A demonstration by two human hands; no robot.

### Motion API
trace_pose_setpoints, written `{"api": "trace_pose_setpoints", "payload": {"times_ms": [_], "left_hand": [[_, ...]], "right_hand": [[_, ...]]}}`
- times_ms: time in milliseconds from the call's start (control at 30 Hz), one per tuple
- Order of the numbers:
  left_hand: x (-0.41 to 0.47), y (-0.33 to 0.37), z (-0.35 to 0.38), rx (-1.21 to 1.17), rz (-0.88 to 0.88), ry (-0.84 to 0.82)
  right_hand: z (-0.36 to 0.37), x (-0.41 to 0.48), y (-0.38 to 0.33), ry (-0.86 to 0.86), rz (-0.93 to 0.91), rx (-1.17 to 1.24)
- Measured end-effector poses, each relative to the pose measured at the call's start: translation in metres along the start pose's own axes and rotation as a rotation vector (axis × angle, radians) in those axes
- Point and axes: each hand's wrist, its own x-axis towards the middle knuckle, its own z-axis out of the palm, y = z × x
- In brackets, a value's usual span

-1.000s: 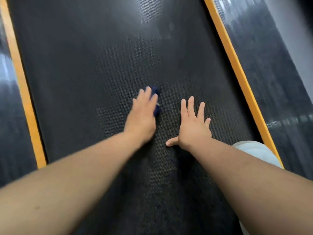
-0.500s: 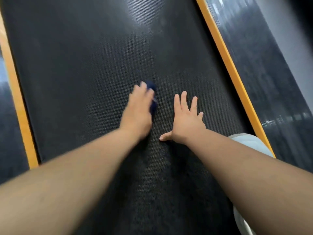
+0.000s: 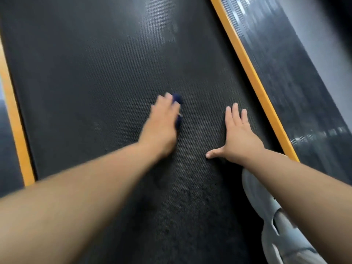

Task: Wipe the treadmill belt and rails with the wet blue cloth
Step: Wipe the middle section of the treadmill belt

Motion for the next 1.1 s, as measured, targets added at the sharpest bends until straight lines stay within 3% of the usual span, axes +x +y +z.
{"api": "trace_pose_setpoints", "payload": {"times_ms": [100, 167, 233, 333, 367, 433, 533, 600, 700, 800, 867, 933, 1100], "left_hand": [[-0.024, 0.025, 0.011, 0.022, 0.396, -0.237], [-0.007, 0.002, 0.000, 0.081, 0.481, -0.236], [0.018, -0.023, -0.018, 0.119, 0.331, -0.134], [0.051, -0.041, -0.041, 0.068, -0.168, 0.017], [0.054, -0.032, -0.040, 0.051, -0.261, 0.063], [0.046, -0.002, -0.022, 0.030, -0.243, 0.073], [0.013, 0.055, 0.015, 0.020, 0.069, -0.153], [0.011, 0.067, 0.013, 0.001, 0.148, -0.303], [0.026, 0.037, -0.032, -0.036, 0.048, -0.475], [0.030, -0.020, -0.069, 0.155, -0.185, -0.395], [0.026, -0.041, -0.077, 0.272, -0.313, -0.446], [0.026, -0.046, -0.074, 0.306, -0.328, -0.519], [0.037, -0.043, -0.067, 0.324, -0.355, -0.564]], "right_hand": [[-0.001, 0.002, -0.003, -0.003, -0.005, -0.016], [-0.001, 0.002, -0.003, -0.008, -0.007, -0.022], [0.001, 0.002, -0.002, -0.007, -0.018, 0.000], [0.000, 0.003, -0.001, -0.009, -0.026, 0.019], [0.000, 0.003, -0.001, -0.011, -0.023, 0.017], [0.001, 0.004, -0.001, -0.003, -0.017, 0.013], [0.003, 0.004, -0.003, 0.018, -0.014, -0.019], [0.001, 0.004, -0.003, 0.005, -0.006, -0.024], [-0.010, 0.007, -0.005, -0.062, 0.021, -0.015], [-0.018, 0.012, -0.021, -0.096, -0.010, 0.118], [-0.012, 0.010, -0.045, -0.016, -0.117, 0.177], [0.004, 0.005, -0.066, 0.120, -0.193, 0.132], [0.009, 0.018, -0.036, 0.462, -0.479, -0.216]]}}
